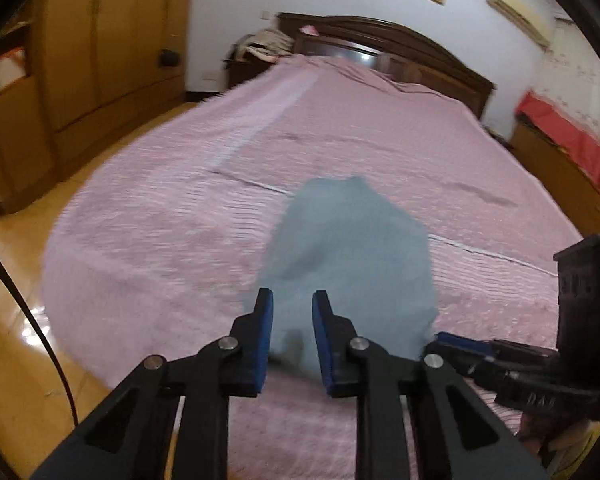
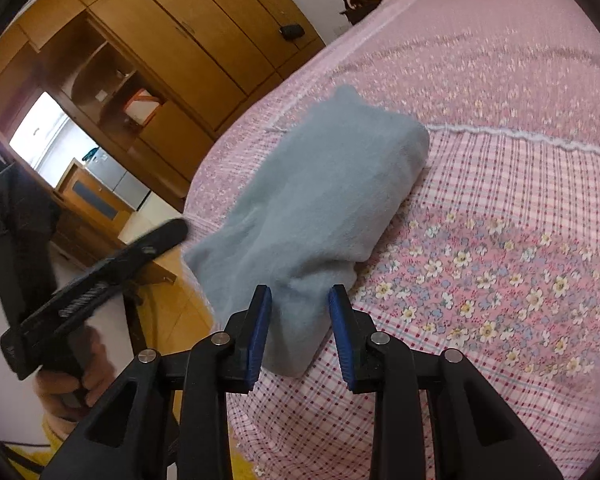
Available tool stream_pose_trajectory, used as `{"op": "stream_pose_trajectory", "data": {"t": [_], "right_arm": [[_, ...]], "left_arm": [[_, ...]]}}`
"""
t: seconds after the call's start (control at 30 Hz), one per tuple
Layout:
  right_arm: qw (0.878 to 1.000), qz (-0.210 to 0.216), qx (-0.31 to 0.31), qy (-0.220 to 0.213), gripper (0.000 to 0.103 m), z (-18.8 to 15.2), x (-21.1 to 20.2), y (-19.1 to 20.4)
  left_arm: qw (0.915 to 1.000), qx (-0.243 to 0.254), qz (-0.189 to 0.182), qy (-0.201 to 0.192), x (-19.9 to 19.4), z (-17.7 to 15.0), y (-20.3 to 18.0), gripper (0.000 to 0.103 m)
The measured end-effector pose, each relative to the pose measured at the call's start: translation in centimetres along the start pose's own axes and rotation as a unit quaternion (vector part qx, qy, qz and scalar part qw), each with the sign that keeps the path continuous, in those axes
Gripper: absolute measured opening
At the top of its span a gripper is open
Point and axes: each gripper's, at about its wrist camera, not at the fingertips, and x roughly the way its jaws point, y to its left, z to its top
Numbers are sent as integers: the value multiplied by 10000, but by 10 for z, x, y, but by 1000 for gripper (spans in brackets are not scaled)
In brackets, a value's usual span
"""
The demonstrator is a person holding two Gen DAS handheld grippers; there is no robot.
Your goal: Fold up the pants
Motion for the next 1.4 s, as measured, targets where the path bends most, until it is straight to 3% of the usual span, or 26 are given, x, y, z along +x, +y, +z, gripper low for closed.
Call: {"op": "stream_pose_trajectory", "data": {"t": [0.07, 0.17, 0.23, 0.3, 0.47, 0.6, 0.8, 0.97, 1.1, 1.17, 1.27, 1.4], "right_arm": [[10000, -4, -50, 18, 32, 0, 0, -2], [9999, -48, -45, 138, 32, -2, 6, -3], [9997, -1, 17, 261, 32, -5, 13, -7], [9995, 72, 126, 270, 32, -4, 13, -9], [9997, -14, 247, 8, 32, 7, -3, -23], [9983, -147, 539, -181, 32, 25, -14, -43], [9940, 157, 1068, -155, 39, 59, -7, -74], [9894, 382, 1375, 253, 39, 74, 19, -89], [9889, 490, 1344, 399, 39, 79, 37, -87], [9902, 558, 1242, 319, 20, 81, 37, -86], [9947, 464, 917, 2, 5, 86, 26, -72], [9958, 182, 501, -742, 1, 100, -8, -60]], "left_arm": [[9998, 98, -51, 137, 19, -3, -7, 20], [9957, 233, 781, 440, 51, -18, -1, 20], [9932, -13, 985, 624, 59, -24, 10, 28], [9937, -186, 950, 574, 51, -24, 11, 28], [9944, 74, 998, 353, 22, -18, -7, 28], [9982, 244, 454, 294, 1, -17, -31, 29], [9977, 340, -156, 560, 7, -28, -71, 48], [9957, 597, 104, 707, 24, -39, -94, 60], [9941, 661, 283, 812, 34, -40, -103, 63], [9930, 755, 364, 830, 40, -40, -106, 66], [9899, 1016, 565, 818, 43, -46, -114, 67], [9899, 923, 632, 876, 49, -49, -108, 60]]}}
